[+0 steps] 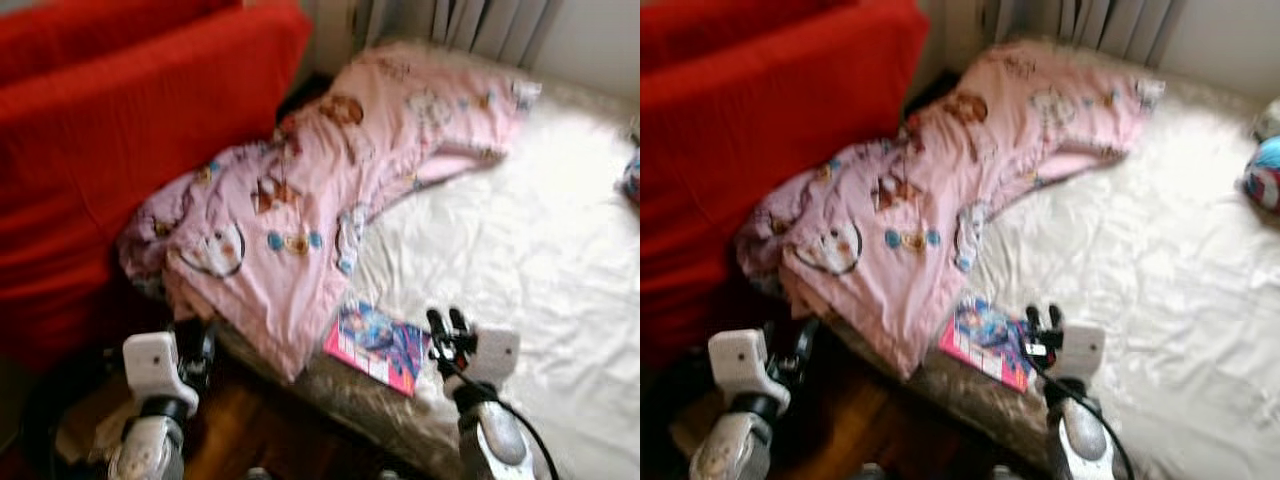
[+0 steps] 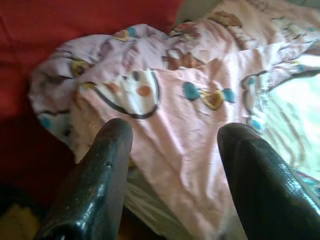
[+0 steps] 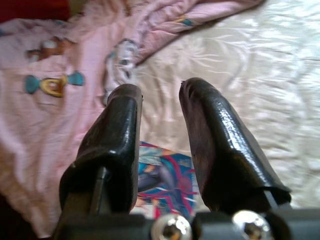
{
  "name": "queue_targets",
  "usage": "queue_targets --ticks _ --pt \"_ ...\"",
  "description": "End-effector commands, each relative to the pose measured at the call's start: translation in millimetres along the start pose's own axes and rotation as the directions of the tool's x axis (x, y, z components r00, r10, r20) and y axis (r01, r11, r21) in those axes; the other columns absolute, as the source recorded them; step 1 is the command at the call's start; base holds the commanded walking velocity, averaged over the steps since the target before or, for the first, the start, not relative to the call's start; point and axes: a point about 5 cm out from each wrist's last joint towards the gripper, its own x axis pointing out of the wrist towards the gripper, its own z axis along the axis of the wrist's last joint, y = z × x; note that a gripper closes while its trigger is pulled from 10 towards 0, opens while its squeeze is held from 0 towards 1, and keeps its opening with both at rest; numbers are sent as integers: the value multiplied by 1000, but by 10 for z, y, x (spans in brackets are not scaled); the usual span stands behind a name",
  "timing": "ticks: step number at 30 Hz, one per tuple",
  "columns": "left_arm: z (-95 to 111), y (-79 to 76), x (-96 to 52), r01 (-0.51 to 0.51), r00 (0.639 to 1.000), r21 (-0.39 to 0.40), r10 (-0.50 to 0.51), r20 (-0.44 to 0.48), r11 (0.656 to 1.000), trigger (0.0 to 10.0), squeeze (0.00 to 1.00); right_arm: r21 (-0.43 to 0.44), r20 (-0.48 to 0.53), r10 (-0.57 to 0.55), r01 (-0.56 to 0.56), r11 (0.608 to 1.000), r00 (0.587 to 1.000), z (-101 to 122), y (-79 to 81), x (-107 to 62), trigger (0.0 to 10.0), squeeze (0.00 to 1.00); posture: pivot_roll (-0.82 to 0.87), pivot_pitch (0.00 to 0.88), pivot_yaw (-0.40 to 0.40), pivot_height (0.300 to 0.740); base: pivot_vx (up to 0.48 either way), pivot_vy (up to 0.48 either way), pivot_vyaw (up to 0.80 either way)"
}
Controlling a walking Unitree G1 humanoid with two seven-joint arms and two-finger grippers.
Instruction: Clean up the room
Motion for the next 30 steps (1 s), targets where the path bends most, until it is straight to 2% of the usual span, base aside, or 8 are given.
queue_targets --ticks 1,11,22,29,30 --pt "-56 43 -49 -14 999 11 14 -31 1000 10000 0 10 -25 -14 14 1000 1000 -67 -24 -40 10000 0 49 196 -53 740 0 0 -738" --pt "-63 35 -56 -19 999 -1 19 -27 1000 10000 0 -22 16 19 -19 1000 1000 -18 1 -29 10000 0 43 175 -58 740 0 0 -74" --pt "-95 104 -104 -46 998 4 46 -34 999 10000 0 -69 44 51 -48 996 998 62 -62 -50 10000 0 35 142 -69 740 0 0 0" --pt "-53 90 -57 -11 1000 32 12 -17 999 10000 0 -45 41 5 -4 999 999 57 -70 -75 10000 0 35 134 -67 740 0 0 0" --pt "-48 88 -50 -4 1000 40 4 -17 999 10000 0 11 29 -33 33 999 999 26 -85 -83 10000 0 35 135 -65 740 0 0 0"
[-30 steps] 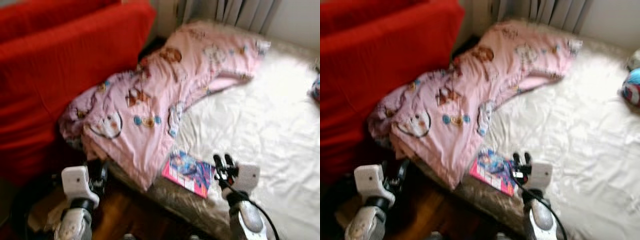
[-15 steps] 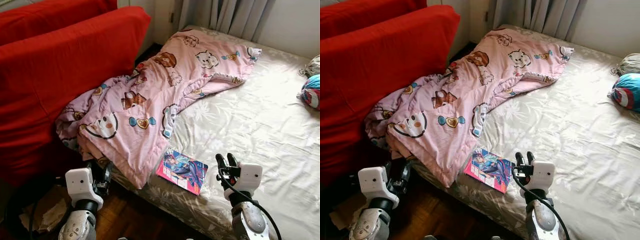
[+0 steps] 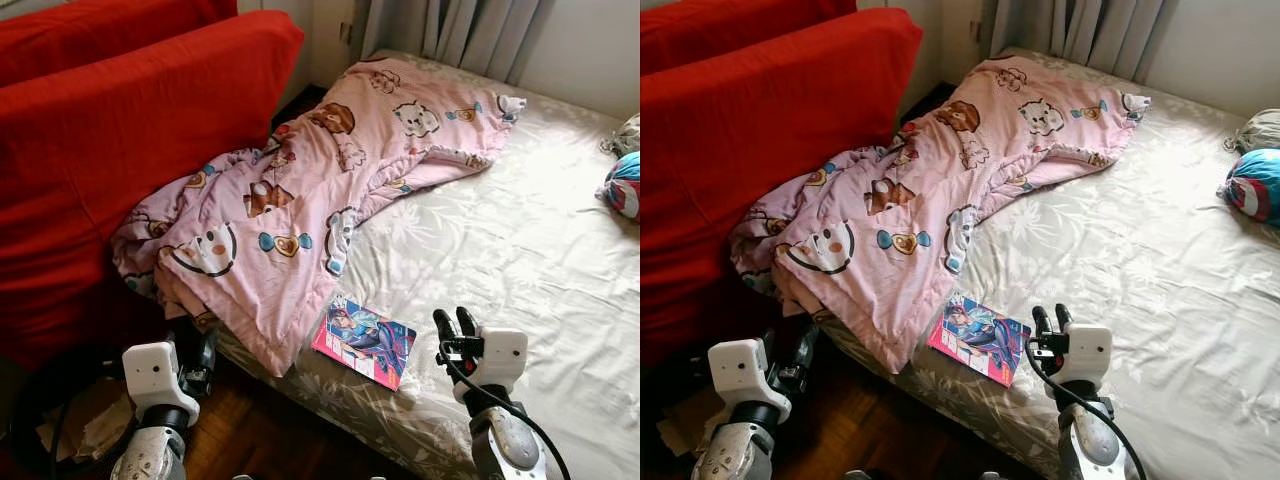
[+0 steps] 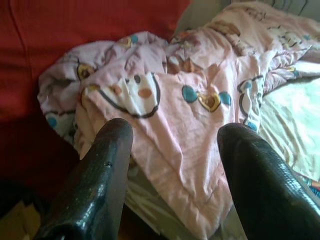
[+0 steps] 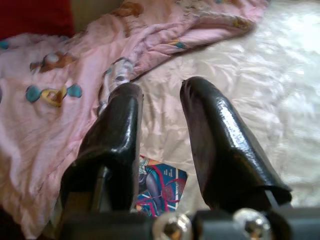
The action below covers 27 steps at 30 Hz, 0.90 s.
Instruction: Clean up the room
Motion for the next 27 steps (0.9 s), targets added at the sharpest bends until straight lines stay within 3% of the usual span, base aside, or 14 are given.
queue_targets --ticks 1,11,18,27 --pt "-56 -16 -21 17 1000 13 -16 -24 1000 10000 0 40 -18 -49 49 998 999 -28 -64 -47 10000 0 35 135 -65 740 0 0 0" --pt "-8 -93 -14 42 999 15 -42 -8 999 10000 0 40 -6 -68 68 997 998 24 -70 -46 10000 0 35 184 -64 740 0 0 0" --pt "-9 -112 -7 45 999 14 -44 -8 999 10000 0 16 -59 -65 66 998 996 -14 -46 -53 10000 0 31 195 -66 740 0 0 0" --pt "-33 -103 -72 30 999 8 -29 -23 1000 10000 0 30 -40 -69 71 997 997 21 -42 -57 10000 0 37 207 -64 695 0 0 0"
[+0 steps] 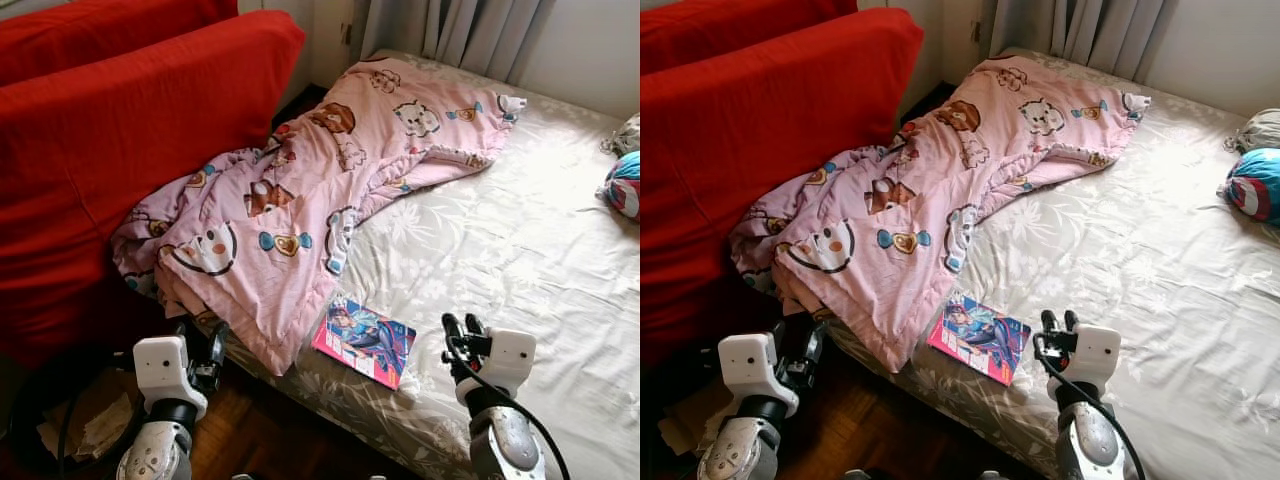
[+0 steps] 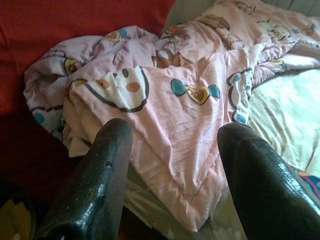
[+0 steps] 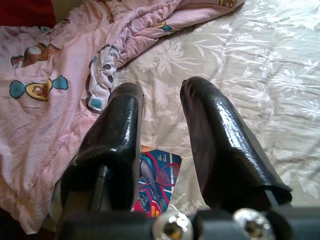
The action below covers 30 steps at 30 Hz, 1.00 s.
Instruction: Clean up the room
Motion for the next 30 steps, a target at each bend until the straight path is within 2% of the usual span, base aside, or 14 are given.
queue_targets --ticks 1,10,15,19,21,26,30 --pt "6 -15 -28 1 1000 14 -1 -9 1000 10000 0 11 13 -15 15 1000 1000 11 -30 -45 10000 0 39 207 -64 695 0 0 0" --pt "3 -22 -15 4 1000 13 -4 -10 1000 10000 0 -14 -27 -4 4 1000 1000 -19 -25 -54 10000 0 34 207 -61 695 0 0 0" --pt "3 -18 -9 2 1000 10 -2 -10 1000 10000 0 -30 -13 6 -6 1000 1000 -4 -57 -48 10000 0 30 209 -62 667 0 0 0" --pt "-11 -17 -8 -2 1000 5 2 -19 1000 10000 0 12 1 -9 9 1000 1000 9 -57 -30 10000 0 26 207 -60 667 0 0 0" --pt "-8 -27 -6 2 1000 3 -1 -18 1000 10000 0 32 -6 -8 8 999 1000 4 -40 -16 10000 0 26 207 -60 667 0 0 0" --pt "-27 -50 27 25 999 4 -24 -27 1000 10000 0 -40 3 89 -89 995 996 24 79 19 10000 0 8 214 -49 667 0 0 0" --pt "-18 -71 61 34 999 2 -34 -23 999 10000 0 -24 12 74 -73 997 997 63 67 61 10000 0 1 217 -45 667 0 0 0"
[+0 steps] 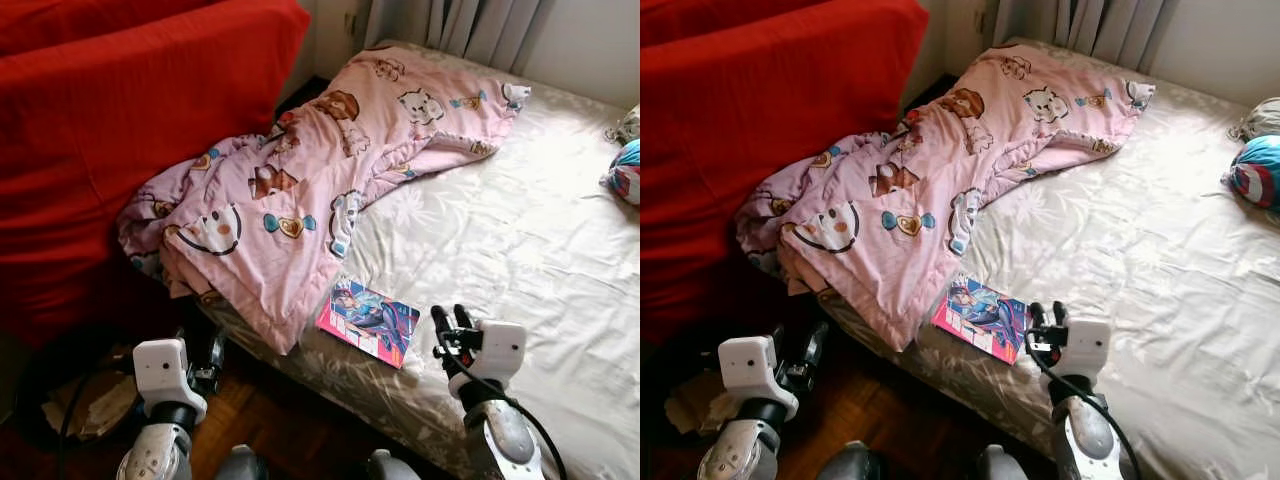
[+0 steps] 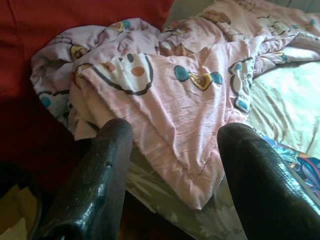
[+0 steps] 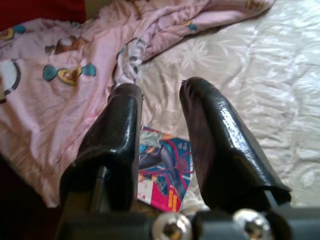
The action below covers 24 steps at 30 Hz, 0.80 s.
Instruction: Clean up the room
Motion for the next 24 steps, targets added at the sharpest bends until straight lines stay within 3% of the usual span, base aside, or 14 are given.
queue_targets --ticks 1,8,14,24 --pt "-59 -37 -10 20 999 6 -20 -33 1000 10000 0 0 -10 -15 15 1000 1000 -12 -47 -10 10000 0 3 219 -45 667 0 0 0" --pt "-40 -5 -12 16 999 13 -16 -29 1000 10000 0 -6 6 -139 139 990 990 67 -234 -10 10000 0 8 227 -45 667 0 0 0" --pt "-43 -23 -16 21 999 12 -21 -30 1000 10000 0 29 14 -174 173 984 985 17 -214 -107 10000 0 13 225 -45 652 0 0 0" --pt "-52 -18 -24 21 999 15 -21 -32 1000 10000 0 29 14 -152 151 988 988 24 -154 -74 10000 0 17 214 -48 652 0 0 0"
